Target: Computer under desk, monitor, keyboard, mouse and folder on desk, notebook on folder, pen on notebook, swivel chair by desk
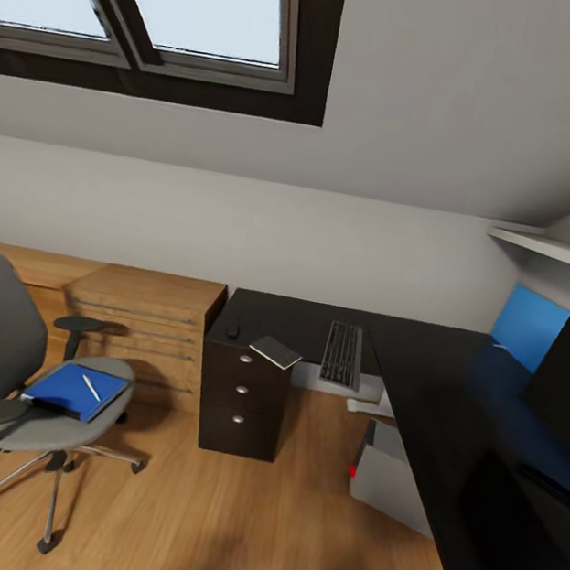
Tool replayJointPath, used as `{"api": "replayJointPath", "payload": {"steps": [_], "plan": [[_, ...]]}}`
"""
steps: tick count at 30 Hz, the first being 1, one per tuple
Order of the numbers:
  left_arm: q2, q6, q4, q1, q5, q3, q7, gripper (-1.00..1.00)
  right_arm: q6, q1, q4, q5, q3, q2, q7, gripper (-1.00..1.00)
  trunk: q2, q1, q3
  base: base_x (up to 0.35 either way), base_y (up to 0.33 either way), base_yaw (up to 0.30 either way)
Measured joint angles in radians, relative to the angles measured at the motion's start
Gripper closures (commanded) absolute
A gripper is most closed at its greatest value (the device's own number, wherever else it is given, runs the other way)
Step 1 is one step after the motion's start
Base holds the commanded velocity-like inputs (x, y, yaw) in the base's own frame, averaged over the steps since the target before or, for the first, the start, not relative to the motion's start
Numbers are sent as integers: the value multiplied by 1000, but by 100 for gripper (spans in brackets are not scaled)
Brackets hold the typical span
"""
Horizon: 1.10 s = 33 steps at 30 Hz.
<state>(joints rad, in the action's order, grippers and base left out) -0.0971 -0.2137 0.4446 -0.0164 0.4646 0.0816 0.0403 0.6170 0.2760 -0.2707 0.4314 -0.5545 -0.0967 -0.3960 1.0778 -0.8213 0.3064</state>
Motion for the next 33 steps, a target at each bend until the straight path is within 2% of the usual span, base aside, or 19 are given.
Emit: {"api": "replayJointPath", "payload": {"steps": [6,22,28,33], "plan": [[0,-2,0,0,0,0,-1,-100,0,0,0,0,-2,0,1,-100,0,0,-2,114,65,-217],[0,-2,0,0,-3,2,-1,-100,1,0,2,-11,-9,2,2,-100,0,0,-2,312,95,-13],[0,-2,0,0,-3,2,-1,-100,2,0,2,-9,-9,2,2,-100,0,0,-2,329,-23,0],[0,-2,0,0,-3,2,-1,-100,2,0,0,-2,-6,0,2,-100,0,0,-2,298,-194,0]]}}
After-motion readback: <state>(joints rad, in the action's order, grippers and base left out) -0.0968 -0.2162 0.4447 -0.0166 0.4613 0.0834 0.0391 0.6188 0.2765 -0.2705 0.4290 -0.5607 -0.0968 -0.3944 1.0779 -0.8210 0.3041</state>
